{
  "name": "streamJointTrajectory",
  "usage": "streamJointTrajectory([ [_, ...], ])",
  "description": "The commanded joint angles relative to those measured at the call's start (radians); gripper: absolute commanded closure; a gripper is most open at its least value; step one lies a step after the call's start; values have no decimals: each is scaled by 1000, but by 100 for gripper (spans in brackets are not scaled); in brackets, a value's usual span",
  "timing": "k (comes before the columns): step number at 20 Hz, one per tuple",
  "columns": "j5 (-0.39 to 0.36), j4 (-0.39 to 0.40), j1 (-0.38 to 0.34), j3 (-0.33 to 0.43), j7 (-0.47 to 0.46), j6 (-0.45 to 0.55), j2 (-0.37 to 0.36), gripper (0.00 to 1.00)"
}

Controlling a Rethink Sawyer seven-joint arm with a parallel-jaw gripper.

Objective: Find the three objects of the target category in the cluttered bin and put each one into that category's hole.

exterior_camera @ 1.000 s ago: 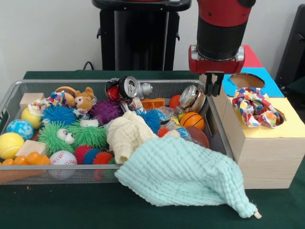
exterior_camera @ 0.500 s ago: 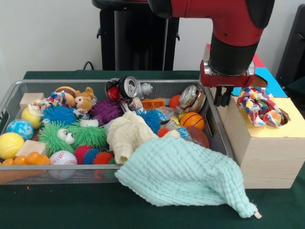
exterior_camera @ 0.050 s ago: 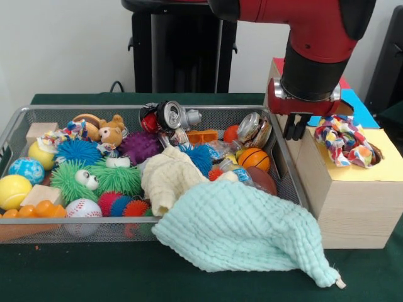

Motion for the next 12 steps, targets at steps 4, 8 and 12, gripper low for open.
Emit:
streamJointTrajectory([
  [4,112,-123,80,68,313,201,41,100],
  [8,112,-134,84,49,300,256,17,100],
  [12,102,-149,88,30,285,301,1,100],
])
